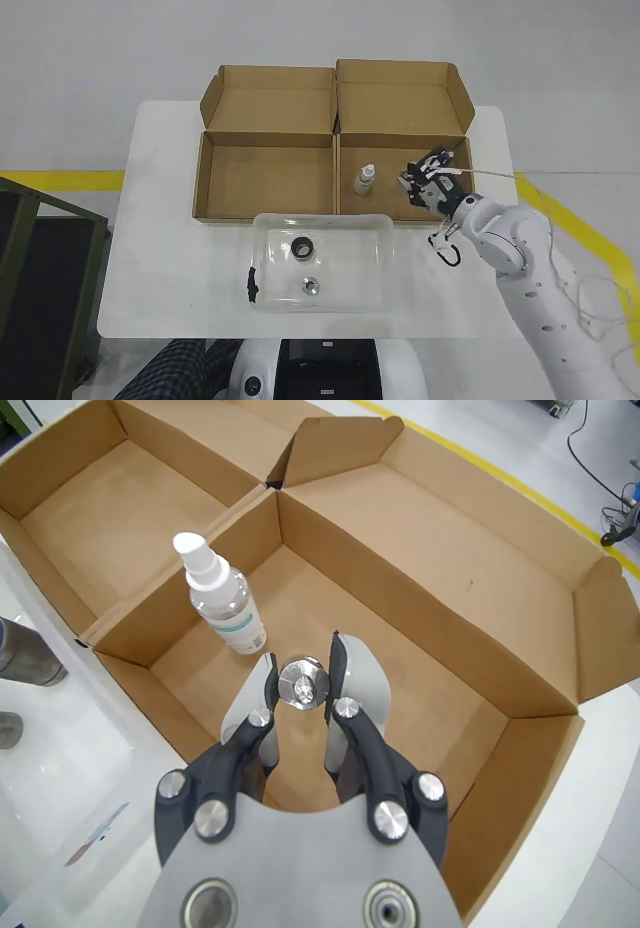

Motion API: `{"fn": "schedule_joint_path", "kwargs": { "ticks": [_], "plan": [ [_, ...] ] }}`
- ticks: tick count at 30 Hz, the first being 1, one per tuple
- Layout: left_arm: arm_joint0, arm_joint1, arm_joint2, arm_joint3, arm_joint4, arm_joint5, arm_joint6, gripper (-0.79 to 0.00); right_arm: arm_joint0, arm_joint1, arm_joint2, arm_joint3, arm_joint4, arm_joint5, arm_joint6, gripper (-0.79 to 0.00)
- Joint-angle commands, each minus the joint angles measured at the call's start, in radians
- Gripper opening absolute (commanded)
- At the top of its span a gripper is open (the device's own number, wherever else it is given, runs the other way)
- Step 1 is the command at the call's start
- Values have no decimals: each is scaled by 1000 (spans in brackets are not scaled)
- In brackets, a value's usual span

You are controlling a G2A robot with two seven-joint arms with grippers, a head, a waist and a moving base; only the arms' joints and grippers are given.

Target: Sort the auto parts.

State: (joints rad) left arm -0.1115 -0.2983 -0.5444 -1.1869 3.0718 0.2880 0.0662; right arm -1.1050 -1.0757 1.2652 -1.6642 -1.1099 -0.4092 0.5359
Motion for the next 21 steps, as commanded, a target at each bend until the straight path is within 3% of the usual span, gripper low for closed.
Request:
{"fn": "schedule_joint_path", "kwargs": {
  "ticks": [1,21],
  "plan": [
    [0,0,0,0,0,0,0,0,23,-4,-22,23,-16,17,15,-785],
    [0,0,0,0,0,0,0,0,150,-40,-163,183,-41,35,80,-785]
  ]
}}
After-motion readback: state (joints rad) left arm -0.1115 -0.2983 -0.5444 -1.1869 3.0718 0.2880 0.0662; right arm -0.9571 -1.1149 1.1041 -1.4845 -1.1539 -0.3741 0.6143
